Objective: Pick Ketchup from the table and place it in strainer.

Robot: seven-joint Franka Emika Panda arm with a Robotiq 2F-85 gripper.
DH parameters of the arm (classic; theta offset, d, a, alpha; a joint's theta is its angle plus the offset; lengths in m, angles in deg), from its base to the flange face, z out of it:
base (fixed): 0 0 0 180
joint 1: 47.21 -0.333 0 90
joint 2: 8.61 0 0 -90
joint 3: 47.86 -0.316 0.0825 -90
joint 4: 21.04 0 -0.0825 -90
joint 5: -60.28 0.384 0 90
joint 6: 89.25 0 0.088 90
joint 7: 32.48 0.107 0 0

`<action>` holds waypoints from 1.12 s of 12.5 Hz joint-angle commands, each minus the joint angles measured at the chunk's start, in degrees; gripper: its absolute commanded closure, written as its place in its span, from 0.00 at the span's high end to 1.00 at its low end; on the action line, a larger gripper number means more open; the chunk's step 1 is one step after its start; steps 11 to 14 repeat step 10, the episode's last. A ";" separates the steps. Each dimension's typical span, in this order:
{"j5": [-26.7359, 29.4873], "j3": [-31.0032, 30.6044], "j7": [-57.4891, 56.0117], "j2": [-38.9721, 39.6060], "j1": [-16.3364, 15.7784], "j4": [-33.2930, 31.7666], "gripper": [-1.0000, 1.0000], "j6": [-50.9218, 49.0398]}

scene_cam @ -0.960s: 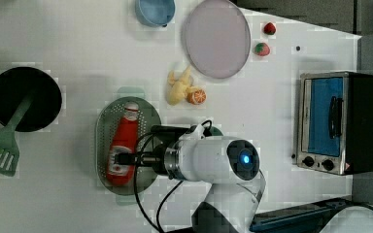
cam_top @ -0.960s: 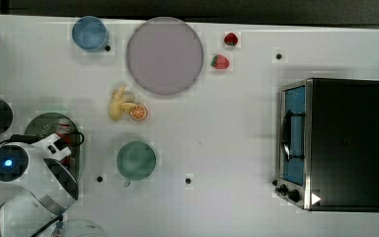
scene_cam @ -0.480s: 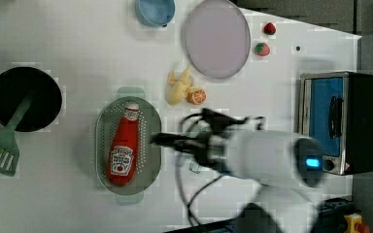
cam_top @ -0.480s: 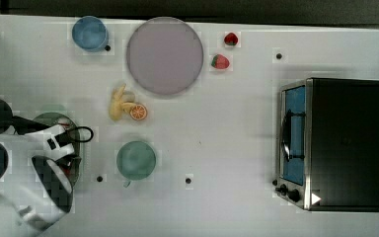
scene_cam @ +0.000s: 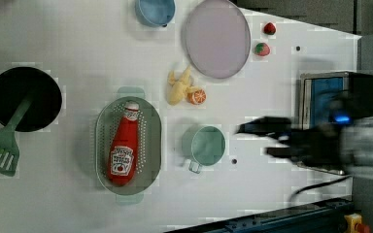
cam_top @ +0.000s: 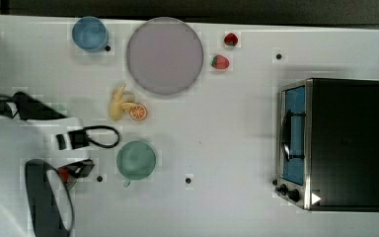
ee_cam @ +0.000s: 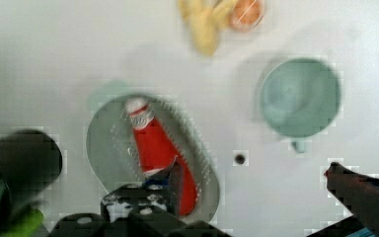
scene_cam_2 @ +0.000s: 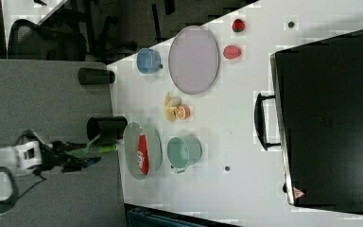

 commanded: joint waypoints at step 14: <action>-9.99 21.04 -7.87 -1.45 5.58 6.42 1.00 -8.09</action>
